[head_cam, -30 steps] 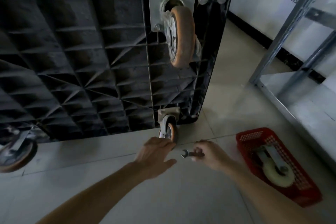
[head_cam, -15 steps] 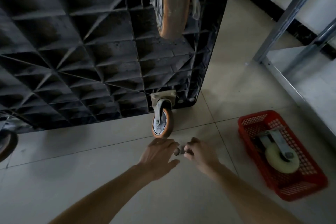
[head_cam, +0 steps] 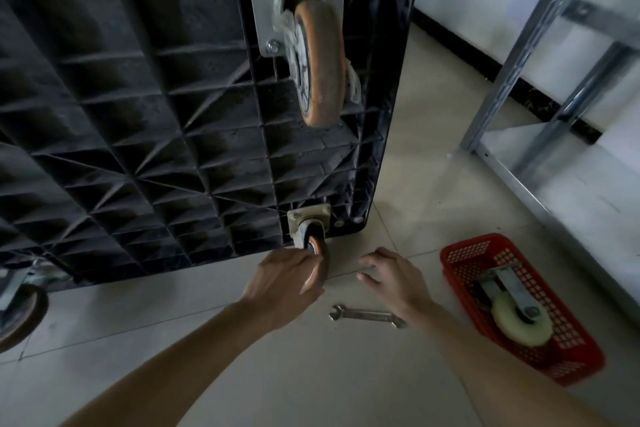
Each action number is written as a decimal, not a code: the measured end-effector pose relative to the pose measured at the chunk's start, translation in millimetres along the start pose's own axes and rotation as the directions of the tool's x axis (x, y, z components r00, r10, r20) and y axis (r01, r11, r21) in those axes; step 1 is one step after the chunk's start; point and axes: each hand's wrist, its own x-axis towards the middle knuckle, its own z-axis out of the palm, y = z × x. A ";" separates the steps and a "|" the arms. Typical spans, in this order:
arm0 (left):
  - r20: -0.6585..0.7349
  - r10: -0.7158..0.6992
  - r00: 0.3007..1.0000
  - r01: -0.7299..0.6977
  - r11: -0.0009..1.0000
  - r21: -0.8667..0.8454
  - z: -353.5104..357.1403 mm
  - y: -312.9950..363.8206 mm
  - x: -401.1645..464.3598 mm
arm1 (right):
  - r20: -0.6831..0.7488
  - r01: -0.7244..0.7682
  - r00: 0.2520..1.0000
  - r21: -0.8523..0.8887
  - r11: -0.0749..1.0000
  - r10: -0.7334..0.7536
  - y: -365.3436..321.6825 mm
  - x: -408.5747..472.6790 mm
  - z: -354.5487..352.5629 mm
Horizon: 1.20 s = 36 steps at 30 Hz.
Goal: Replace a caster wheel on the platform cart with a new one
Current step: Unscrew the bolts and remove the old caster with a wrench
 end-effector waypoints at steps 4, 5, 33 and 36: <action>-0.147 -0.015 0.989 0.022 0.999 0.045 -71.1 -10.5 6.2 | -0.214 0.036 0.976 -0.025 0.999 -0.041 -16.2 21.8 -58.5; -0.173 -0.011 0.985 0.024 0.997 0.069 -91.3 -12.2 6.9 | -0.263 0.046 0.963 -0.023 0.999 -0.051 -21.9 27.0 -74.6; -0.273 0.054 0.960 0.038 0.947 0.319 -372.4 -6.9 150.7 | -0.674 0.321 0.700 0.002 0.947 -0.236 -115.0 136.6 -230.5; -0.279 0.045 0.959 0.040 0.956 0.289 -367.0 -14.0 168.2 | -0.687 0.343 0.694 0.055 0.938 -0.213 -111.3 147.1 -225.4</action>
